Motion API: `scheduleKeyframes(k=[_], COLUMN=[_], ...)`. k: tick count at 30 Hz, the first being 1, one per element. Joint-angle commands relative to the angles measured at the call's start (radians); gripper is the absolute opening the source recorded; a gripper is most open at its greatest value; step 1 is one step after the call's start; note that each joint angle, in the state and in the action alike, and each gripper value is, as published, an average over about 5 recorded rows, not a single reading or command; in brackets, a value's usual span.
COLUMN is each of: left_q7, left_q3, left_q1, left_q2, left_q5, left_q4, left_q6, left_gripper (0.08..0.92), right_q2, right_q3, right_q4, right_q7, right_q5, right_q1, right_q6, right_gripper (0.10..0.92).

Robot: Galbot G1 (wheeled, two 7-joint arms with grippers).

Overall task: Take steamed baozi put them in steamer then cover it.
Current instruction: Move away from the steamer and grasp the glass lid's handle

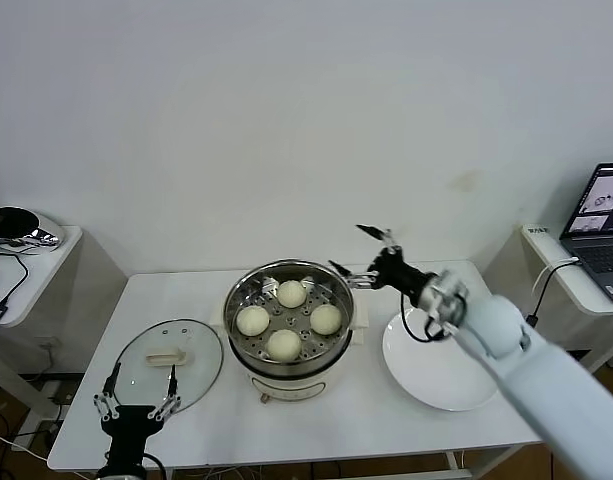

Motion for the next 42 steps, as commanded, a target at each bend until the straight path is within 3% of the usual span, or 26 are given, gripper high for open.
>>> scheduleKeyframes(k=[1, 8, 14, 21, 42], left_q7=[-0.006, -0.011, -0.003, 0.037, 0.055], left_q3=[-0.128, -0.219, -0.185, -0.124, -0.027], left_q1=[0.04, 0.051, -0.081, -0.244, -0.518], left_q2=[0.034, 0.105, 0.143, 0.18, 0.217], left_q5=[0.677, 1.007, 1.122, 1.158, 1.175], left_q4=[0.137, 0.26, 0.347, 0.461, 0.73], left_q6=[-0.104, -0.126, -0.136, -0.133, -0.137], left_gripper=[0.823, 0.823, 0.823, 0.823, 0.823], right_q2=[0.353, 0.445, 0.456, 0.473, 0.51], right_q3=[0.682, 0.797, 0.838, 0.849, 0.855], right_q4=[0.118, 0.146, 0.146, 0.14, 0.175], right_q7=[0.057, 0.104, 0.153, 0.168, 0.167], right_q5=[-0.121, -0.137, -0.137, -0.14, -0.161], right_q1=[-0.687, -0.77, -0.777, -0.784, -0.816], right_q6=[0.159, 0.135, 0.11, 0.106, 0.109], right_gripper=[0.823, 0.823, 0.823, 0.823, 0.823])
